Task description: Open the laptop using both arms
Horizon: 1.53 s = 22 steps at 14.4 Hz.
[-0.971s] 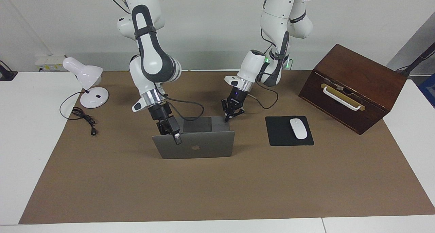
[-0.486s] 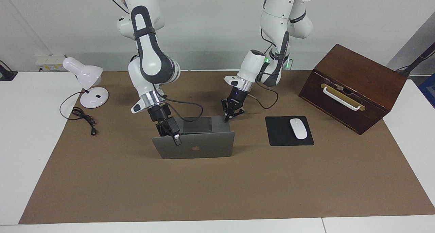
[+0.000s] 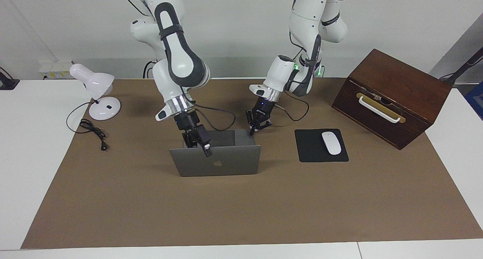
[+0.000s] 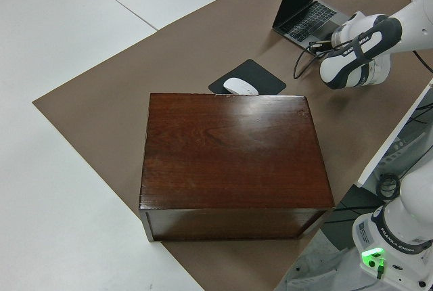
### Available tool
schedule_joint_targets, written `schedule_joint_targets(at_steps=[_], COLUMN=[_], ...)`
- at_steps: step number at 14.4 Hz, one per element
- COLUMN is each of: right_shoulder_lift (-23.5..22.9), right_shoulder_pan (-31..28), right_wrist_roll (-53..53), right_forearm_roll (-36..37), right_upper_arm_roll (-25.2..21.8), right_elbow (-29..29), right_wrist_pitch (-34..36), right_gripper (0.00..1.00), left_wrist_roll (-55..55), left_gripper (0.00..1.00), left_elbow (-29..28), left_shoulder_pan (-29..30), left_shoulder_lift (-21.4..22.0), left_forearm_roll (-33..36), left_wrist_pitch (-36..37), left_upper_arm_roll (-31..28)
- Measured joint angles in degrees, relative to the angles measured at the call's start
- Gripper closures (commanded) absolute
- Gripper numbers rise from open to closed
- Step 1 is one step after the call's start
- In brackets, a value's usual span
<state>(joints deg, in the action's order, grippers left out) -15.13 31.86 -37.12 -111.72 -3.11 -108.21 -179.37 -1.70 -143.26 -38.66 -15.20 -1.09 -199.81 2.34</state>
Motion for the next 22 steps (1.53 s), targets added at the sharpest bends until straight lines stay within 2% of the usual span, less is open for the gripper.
schedule_joint_targets(at_steps=[3,5,7,9,12,15,17,19,22], right_shoulder_lift=[2.37,3.45,3.77,3.73,3.07,2.08,2.04,2.86,5.59], right_shoulder_pan=[5.24,5.84,4.87,1.43,-6.71,-14.67,-20.78,-25.32,-26.17], right_wrist_roll=[0.96,0.97,1.22,1.76,2.15,2.13,3.35,8.91,18.19], right_forearm_roll=[0.21,3.19,10.35,20.08,37.18,49.22,60.18,73.08,87.02], right_upper_arm_roll=[0.25,0.22,-0.06,-0.19,-0.42,-1.02,-1.39,-1.49,-1.49], right_elbow=[1.17,2.84,5.29,7.52,9.17,9.04,9.28,10.53,12.75], right_wrist_pitch=[-3.25,-3.4,-3.38,-2.25,7.17,21.27,33.31,43.63,55.45], right_gripper=[0.0,0.0,0.0,0.0,0.0,0.0,0.0,0.0,0.0], left_wrist_roll=[0.0,0.0,0.04,0.23,0.88,0.91,0.98,0.99,1.01], left_gripper=[1.0,1.0,1.0,1.0,1.0,1.0,1.0,1.0,1.0], left_elbow=[0.0,0.0,0.0,0.0,0.11,1.03,2.12,3.44,6.76], left_shoulder_pan=[0.0,0.0,-0.01,-0.01,0.07,0.95,1.62,2.57,4.61], left_shoulder_lift=[0.0,0.0,0.0,0.0,0.02,1.12,3.39,6.23,10.73], left_forearm_roll=[0.0,0.0,-0.16,-0.27,-0.79,-0.95,-0.98,-0.99,-1.01], left_wrist_pitch=[0.0,0.0,-0.02,-0.04,-0.01,3.59,8.54,14.71,26.61], left_upper_arm_roll=[-0.01,-0.01,-0.01,-0.01,-0.45,-1.21,-1.37,-1.44,-1.47])
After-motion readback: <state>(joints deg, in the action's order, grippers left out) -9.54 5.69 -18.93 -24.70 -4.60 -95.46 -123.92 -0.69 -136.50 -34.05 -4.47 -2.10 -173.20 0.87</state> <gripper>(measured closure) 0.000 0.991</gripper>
